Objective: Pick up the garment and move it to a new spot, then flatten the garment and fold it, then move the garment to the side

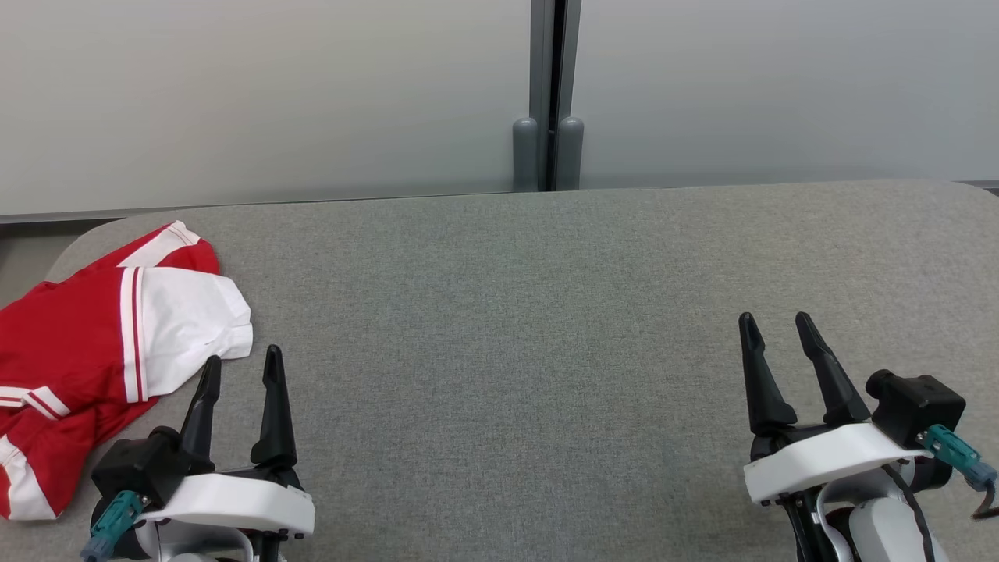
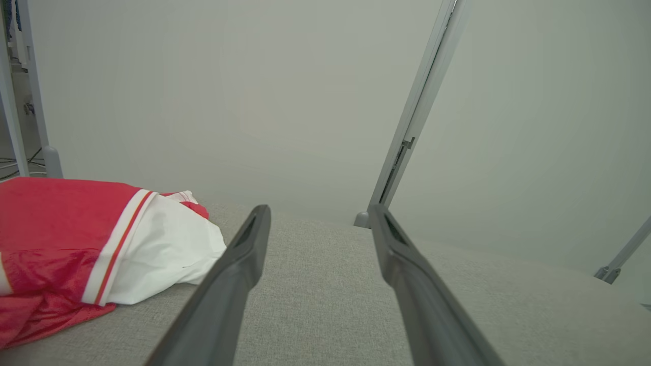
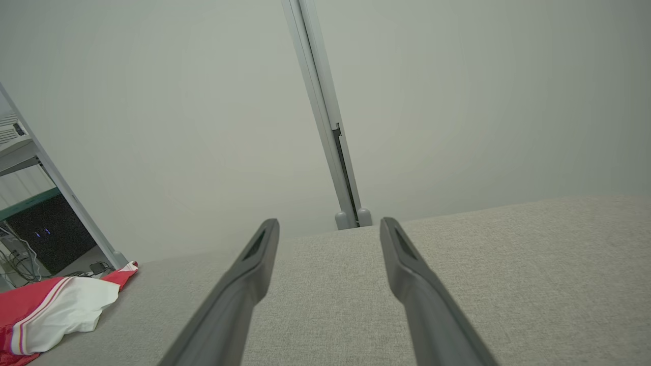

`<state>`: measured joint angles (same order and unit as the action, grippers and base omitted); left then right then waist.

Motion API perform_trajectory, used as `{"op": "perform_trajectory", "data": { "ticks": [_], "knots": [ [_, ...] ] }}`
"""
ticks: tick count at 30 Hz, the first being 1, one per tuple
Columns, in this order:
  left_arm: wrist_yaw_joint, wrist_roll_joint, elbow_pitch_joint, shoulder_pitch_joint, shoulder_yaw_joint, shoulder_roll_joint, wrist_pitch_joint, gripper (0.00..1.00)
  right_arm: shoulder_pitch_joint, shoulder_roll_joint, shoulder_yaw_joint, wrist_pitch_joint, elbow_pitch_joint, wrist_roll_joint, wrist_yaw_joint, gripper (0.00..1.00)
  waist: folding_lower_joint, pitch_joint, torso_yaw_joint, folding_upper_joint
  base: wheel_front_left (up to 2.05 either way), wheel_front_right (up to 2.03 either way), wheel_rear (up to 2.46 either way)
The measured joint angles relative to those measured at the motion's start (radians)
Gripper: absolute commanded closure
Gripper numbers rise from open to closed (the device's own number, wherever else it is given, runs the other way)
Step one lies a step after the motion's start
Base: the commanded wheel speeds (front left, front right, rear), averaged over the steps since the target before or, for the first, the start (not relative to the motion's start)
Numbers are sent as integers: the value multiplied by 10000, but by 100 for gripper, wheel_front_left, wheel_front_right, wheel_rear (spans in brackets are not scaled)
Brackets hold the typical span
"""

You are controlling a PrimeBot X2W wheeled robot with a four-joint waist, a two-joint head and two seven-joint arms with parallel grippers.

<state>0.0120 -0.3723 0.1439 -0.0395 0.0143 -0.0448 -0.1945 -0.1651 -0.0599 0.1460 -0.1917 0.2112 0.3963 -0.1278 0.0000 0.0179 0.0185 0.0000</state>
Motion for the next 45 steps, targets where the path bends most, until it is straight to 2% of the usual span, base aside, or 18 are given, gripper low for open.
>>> {"op": "perform_trajectory", "data": {
  "ticks": [33,45],
  "knots": [
    [-176,2150,-17,-2,234,-25,-627,0,-294,10,472,-644,88,-2222,-17,0,0,87,26,0,0,0,0],
    [-178,2249,94,-22,259,-29,-696,0,-317,13,516,-700,146,-2380,-17,0,0,127,41,0,0,0,0]
  ]
}}
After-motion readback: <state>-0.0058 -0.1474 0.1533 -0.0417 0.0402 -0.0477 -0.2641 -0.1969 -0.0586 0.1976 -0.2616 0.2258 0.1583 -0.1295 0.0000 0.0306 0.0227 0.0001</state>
